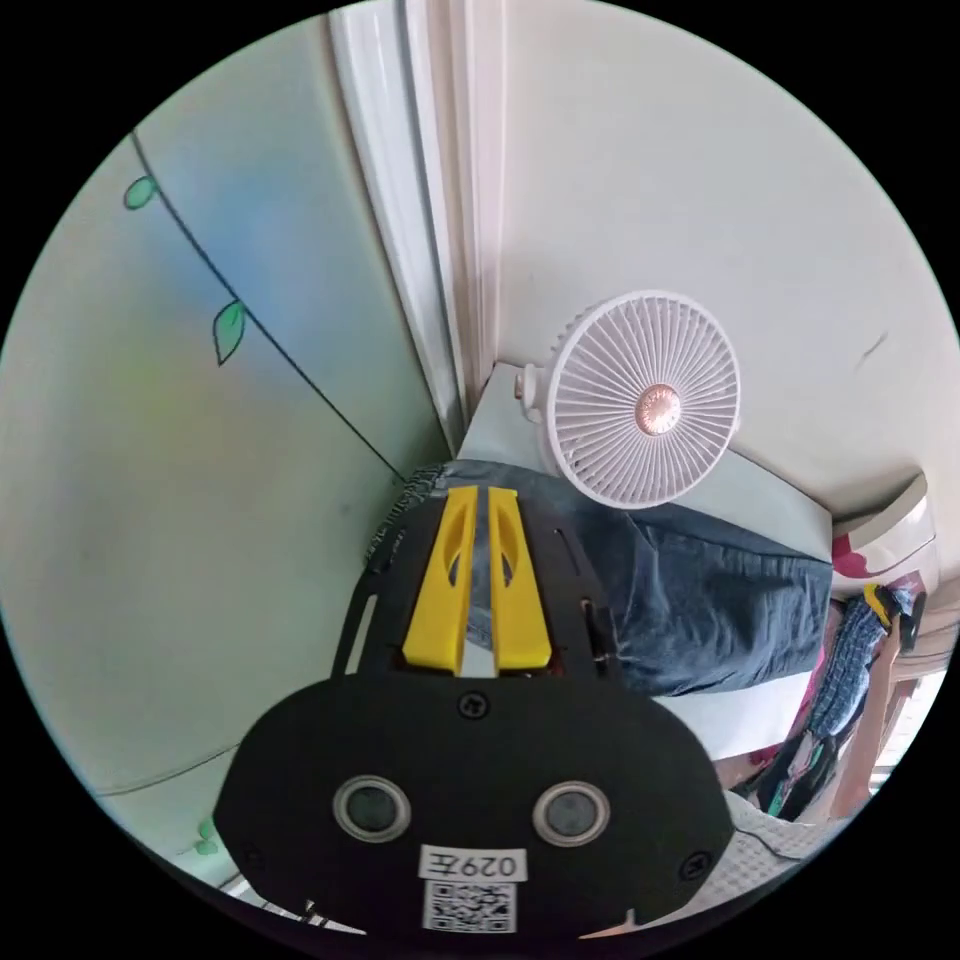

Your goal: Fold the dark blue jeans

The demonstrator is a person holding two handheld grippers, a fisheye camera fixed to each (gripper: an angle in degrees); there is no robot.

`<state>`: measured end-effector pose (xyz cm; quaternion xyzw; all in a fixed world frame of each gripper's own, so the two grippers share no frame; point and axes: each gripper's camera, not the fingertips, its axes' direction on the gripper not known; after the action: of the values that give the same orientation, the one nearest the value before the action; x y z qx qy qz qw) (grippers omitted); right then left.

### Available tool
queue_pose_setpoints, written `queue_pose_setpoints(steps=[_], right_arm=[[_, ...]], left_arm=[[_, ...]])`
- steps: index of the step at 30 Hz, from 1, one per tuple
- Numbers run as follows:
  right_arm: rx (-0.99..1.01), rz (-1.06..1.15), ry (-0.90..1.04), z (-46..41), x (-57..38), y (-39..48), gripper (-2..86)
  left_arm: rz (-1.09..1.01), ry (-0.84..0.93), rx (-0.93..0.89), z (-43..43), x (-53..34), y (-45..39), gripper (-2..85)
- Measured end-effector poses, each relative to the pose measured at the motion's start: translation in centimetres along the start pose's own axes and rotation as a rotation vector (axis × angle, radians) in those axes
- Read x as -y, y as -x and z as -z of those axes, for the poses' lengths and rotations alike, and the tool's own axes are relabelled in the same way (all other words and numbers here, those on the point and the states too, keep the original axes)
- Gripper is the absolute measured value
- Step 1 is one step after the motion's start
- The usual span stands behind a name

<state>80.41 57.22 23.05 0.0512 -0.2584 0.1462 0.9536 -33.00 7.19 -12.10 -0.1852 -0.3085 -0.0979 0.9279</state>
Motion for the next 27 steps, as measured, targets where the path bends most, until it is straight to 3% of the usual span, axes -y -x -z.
queue_pose_setpoints(steps=[4, 7, 8, 11, 15, 19, 23, 27], right_arm=[[0.000, 0.124, 0.148, -6.1, -0.9, 3.4, 0.0], [-0.148, 0.189, 0.318, -13.0, -0.3, 6.5, -0.4], [-0.248, 0.206, 0.395, -15.6, -0.1, 7.5, -0.4], [-0.346, 0.199, 0.353, -18.1, 0.8, 9.7, -0.5], [-0.409, 0.200, 0.349, -21.8, 1.0, 11.0, -0.5], [-0.292, 0.154, 0.343, -24.5, 0.2, 11.2, -0.6], [-0.112, 0.141, 0.390, -28.4, -2.2, 12.1, -0.5], [-0.025, 0.215, 0.464, -31.0, -2.8, 12.2, -0.4]], left_arm=[[-0.092, 0.103, -0.062, -2.9, -2.4, -3.5, -0.8], [-0.211, 0.268, -0.077, -8.5, -2.5, -9.1, -0.9], [-0.258, 0.316, -0.033, -10.8, -2.5, -11.4, -0.9], [-0.362, 0.433, 0.110, -16.0, -2.7, -15.6, -1.0], [-0.524, 0.449, 0.281, -18.0, -3.6, -17.6, -1.0], [-0.503, 0.500, 0.334, -19.2, -4.0, -15.0, -1.0], [-0.439, 0.674, 0.411, -21.6, -4.3, -10.4, -1.0], [-0.417, 0.722, 0.325, -21.6, -4.1, -8.2, -1.0]])
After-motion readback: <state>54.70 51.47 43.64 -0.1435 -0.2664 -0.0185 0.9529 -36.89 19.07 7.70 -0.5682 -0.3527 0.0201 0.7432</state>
